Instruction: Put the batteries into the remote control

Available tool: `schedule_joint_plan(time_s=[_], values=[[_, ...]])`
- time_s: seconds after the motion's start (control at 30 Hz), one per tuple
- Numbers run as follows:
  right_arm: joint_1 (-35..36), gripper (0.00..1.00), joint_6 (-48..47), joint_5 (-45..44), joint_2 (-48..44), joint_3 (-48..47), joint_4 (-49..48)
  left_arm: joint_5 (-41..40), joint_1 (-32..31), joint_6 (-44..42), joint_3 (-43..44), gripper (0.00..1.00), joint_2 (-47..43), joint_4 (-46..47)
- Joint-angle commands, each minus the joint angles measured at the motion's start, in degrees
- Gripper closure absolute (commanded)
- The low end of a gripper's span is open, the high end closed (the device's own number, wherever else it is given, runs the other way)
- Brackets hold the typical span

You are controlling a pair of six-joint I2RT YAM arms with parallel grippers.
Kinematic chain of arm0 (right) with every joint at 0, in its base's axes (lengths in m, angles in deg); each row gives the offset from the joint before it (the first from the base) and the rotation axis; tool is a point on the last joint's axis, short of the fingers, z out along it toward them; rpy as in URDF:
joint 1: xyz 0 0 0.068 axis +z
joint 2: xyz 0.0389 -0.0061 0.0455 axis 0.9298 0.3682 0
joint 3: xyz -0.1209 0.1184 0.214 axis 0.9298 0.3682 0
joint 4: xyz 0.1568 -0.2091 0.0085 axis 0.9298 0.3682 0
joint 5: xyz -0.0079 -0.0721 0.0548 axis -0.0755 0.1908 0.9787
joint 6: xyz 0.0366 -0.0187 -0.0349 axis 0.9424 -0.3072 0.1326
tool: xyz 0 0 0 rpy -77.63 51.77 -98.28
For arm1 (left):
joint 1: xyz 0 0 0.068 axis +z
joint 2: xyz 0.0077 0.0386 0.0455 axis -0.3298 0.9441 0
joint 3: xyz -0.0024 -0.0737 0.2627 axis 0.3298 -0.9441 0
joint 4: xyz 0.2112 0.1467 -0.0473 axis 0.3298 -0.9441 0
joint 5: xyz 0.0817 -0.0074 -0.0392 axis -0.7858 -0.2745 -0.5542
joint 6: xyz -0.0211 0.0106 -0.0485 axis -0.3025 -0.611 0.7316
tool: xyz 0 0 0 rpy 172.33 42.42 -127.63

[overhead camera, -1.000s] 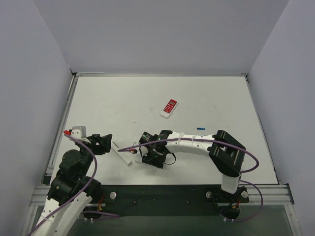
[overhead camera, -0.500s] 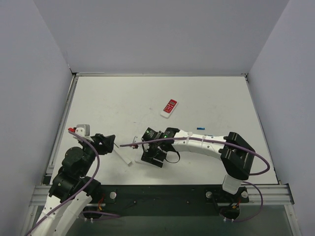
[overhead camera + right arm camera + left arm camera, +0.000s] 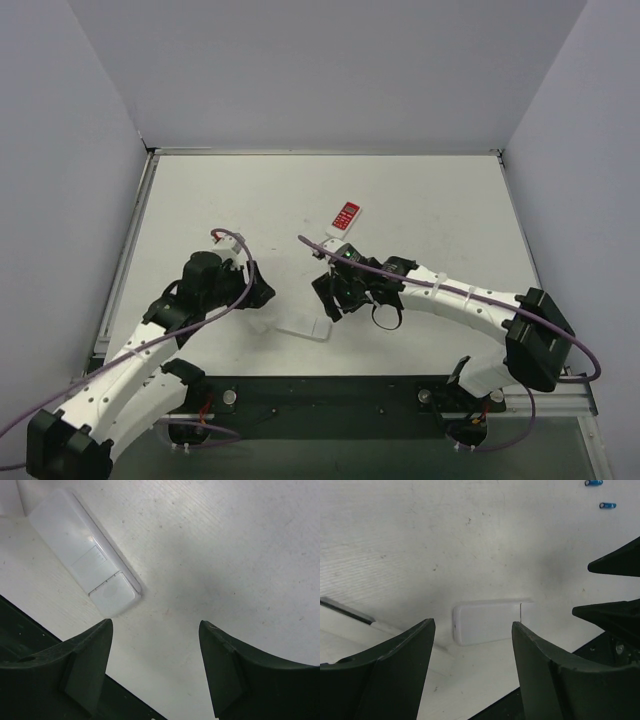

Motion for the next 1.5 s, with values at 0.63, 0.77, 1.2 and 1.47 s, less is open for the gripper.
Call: schedule_joint_plan(time_s=[0.63, 0.77, 1.2, 1.47], values=[[-2.1, 0.36, 15.9, -1.1, -7.9, 10.0, -7.2, 2.1, -9.2, 5.7, 2.9, 0.26, 27.5, 8.7], [-2.3, 0.36, 16.1, -0.9, -7.4, 10.3, -7.5, 0.7, -9.8, 6.0, 2.1, 0.26, 28.1, 8.4], [-2.5, 0.37, 18.5, 1.4, -5.3, 10.6, -7.5, 4.9, -12.0, 9.4, -0.4, 0.3, 27.7, 10.9], [-2.8, 0.44, 21.3, 4.0, -1.4, 10.4, -8.7, 5.8, -13.2, 10.4, -1.0, 0.31, 26.9, 10.8]])
